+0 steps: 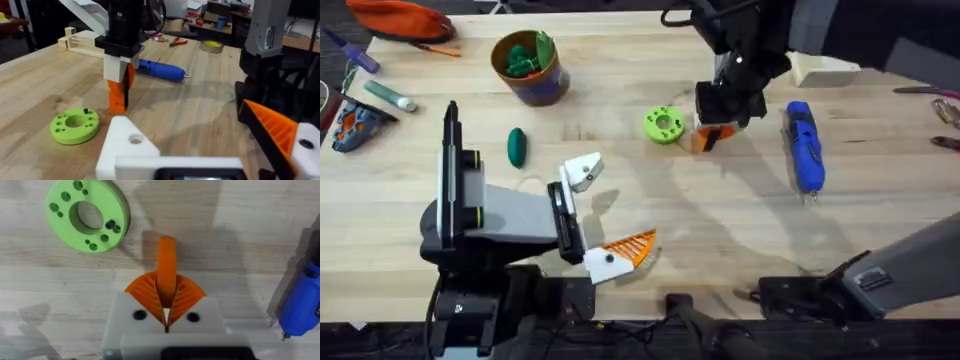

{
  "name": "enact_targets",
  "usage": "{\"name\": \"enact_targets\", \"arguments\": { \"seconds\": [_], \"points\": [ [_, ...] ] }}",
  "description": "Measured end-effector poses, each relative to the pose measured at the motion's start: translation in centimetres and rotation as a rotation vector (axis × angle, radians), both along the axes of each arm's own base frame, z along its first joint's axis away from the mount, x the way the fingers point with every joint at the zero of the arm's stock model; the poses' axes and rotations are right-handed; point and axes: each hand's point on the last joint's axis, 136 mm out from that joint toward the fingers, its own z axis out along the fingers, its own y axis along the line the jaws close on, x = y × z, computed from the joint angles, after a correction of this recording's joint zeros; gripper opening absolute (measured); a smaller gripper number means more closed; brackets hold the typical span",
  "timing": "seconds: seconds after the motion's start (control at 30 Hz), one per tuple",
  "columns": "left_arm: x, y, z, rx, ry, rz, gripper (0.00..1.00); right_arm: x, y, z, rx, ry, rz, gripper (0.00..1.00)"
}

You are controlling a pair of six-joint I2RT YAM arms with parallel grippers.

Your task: Pick up the gripper from the table and insert it into the empty holder that is missing its gripper. Then pick up a screw, insert it into the mounting hole, and use the screwdriver to tighten it. Finally, clean up the table by picking up the vegetable and placing it into the bucket.

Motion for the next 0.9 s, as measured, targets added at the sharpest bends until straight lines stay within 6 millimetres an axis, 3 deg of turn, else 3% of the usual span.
{"name": "enact_targets", "arguments": {
  "seconds": [0.17, 0.43, 0.6, 0.67, 0.7, 0.9],
  "points": [
    [0.0, 0.0, 0.0, 0.000, 0.000, 0.000, 0.985, 0.0, 0.1, 1.2, 0.017, -0.032, 0.004, 0.013],
    [0.0, 0.0, 0.0, 0.000, 0.000, 0.000, 0.985, -0.9, 0.5, 8.8, 0.151, -0.223, 0.020, 0.010],
    [0.0, 0.0, 0.0, 0.000, 0.000, 0.000, 0.985, -1.8, 1.7, 12.4, 0.293, -0.305, 0.046, 0.010],
    [0.0, 0.0, 0.0, 0.000, 0.000, 0.000, 0.985, -2.3, 2.4, 13.0, 0.357, -0.332, 0.063, 0.010],
    [0.0, 0.0, 0.0, 0.000, 0.000, 0.000, 0.985, -3.9, 3.0, 12.8, 0.448, -0.331, 0.085, 0.009],
    [0.0, 0.0, 0.0, 0.000, 0.000, 0.000, 0.985, -6.6, 5.0, 11.7, 0.684, -0.297, 0.146, 0.009]
  ]
}}
